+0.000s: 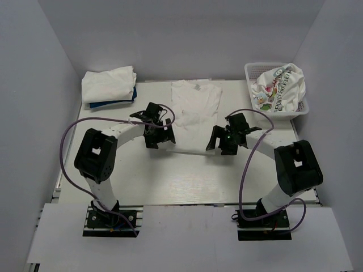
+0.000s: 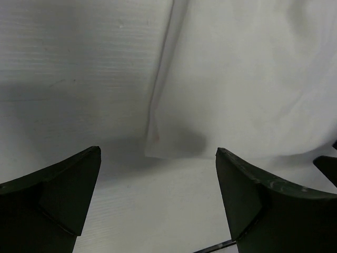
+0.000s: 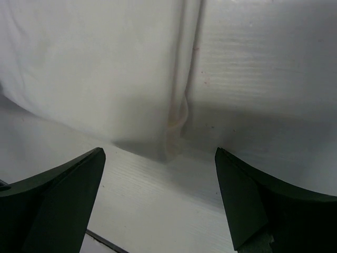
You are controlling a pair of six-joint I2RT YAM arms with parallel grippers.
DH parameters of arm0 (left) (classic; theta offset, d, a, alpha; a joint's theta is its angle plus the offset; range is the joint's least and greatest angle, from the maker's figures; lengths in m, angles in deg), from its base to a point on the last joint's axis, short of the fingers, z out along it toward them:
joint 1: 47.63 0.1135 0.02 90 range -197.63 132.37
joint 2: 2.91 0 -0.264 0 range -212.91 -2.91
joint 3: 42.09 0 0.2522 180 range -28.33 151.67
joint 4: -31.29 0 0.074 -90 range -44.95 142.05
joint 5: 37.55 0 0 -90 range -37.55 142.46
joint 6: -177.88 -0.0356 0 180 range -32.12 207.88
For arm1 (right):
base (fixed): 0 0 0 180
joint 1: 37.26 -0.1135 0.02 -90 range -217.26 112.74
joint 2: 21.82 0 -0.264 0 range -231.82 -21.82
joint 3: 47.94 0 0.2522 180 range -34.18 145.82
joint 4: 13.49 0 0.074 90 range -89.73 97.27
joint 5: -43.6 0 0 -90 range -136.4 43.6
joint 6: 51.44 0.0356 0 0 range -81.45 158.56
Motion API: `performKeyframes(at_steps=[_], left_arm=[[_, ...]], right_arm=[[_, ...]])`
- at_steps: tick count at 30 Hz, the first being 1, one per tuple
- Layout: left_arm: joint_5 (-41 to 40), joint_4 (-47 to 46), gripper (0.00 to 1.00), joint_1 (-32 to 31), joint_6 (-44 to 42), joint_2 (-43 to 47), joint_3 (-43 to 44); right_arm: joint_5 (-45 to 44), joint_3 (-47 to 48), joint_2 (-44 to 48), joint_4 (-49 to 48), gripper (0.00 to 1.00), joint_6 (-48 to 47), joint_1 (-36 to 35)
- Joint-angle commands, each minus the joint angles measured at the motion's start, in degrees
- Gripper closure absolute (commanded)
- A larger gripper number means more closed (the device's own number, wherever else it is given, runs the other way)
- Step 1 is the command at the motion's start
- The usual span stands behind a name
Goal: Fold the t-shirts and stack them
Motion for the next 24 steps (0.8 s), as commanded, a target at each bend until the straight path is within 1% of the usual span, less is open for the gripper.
performKeyframes(at_steps=[1, 5, 6, 7, 10, 11, 12, 14, 15, 16, 17, 20, 21, 23, 24], left_arm=[[4.18, -3.75, 0.0, 0.2, 0.1, -1.07, -1.35], [4.71, -3.75, 0.0, -0.32, 0.62, -3.63, -1.36], [5.23, -4.45, 0.03, -0.32, 0.62, -4.24, -2.06], [5.93, -4.98, 0.11, -0.32, 0.62, -4.25, -2.06], [6.47, -5.6, 0.24, -0.32, 1.15, -4.25, -3.47], [6.47, -6.12, 0.35, -0.32, 1.15, -4.25, -4.43], [6.47, -6.73, 0.4, -0.85, 1.15, -4.25, -5.39], [6.99, -7.52, 0.49, -0.85, 1.77, -3.63, -6.45], [6.99, -7.53, 0.51, -0.85, 2.29, -3.63, -7.24], [6.99, -7.53, 0.51, -0.85, 2.29, -3.63, -7.25], [6.99, -7.01, 0.51, -0.85, 2.29, -3.63, -7.77], [6.99, -7.0, 0.51, -0.85, 2.29, -3.02, -9.35], [6.99, -7.0, 0.51, -0.85, 2.29, -3.02, -9.36], [6.99, -5.69, 0.51, -0.85, 2.29, -3.02, -9.89], [6.3, -5.16, 0.44, -0.85, 2.29, -2.41, -10.49]], right_arm=[[4.51, -0.1, -0.58, -5.47, 0.1, 1.95, -0.62], [3.81, -0.8, -1.63, -6.35, 0.1, 2.91, -0.45], [3.99, -0.98, -1.9, -6.53, 0.11, 2.91, -0.54], [4.6, -0.98, -2.42, -6.62, 0.16, 3.18, -0.54], [5.74, -1.24, -3.22, -6.79, 0.26, 3.88, -0.89], [6.35, -1.68, -3.39, -6.79, 0.35, 3.97, -0.63], [6.36, -2.47, -3.48, -7.58, 0.4, 4.23, -0.89], [6.36, -2.74, -3.39, -7.67, 0.47, 4.41, -0.89], [6.1, -3.0, -3.31, -7.32, 0.48, 4.41, -0.8], [5.92, -3.18, -3.31, -7.41, 0.48, 4.41, -0.89], [5.75, -3.27, -3.13, -7.32, 0.53, 4.41, -0.8], [5.57, -3.62, -3.04, -7.58, 0.61, 4.67, -0.98], [5.74, -3.62, -3.39, -7.5, 0.68, 4.59, -0.8], [6.01, -3.62, -3.31, -7.41, 0.77, 4.58, -0.8], [6.01, -3.79, -3.31, -7.41, 0.85, 4.5, -0.8]])
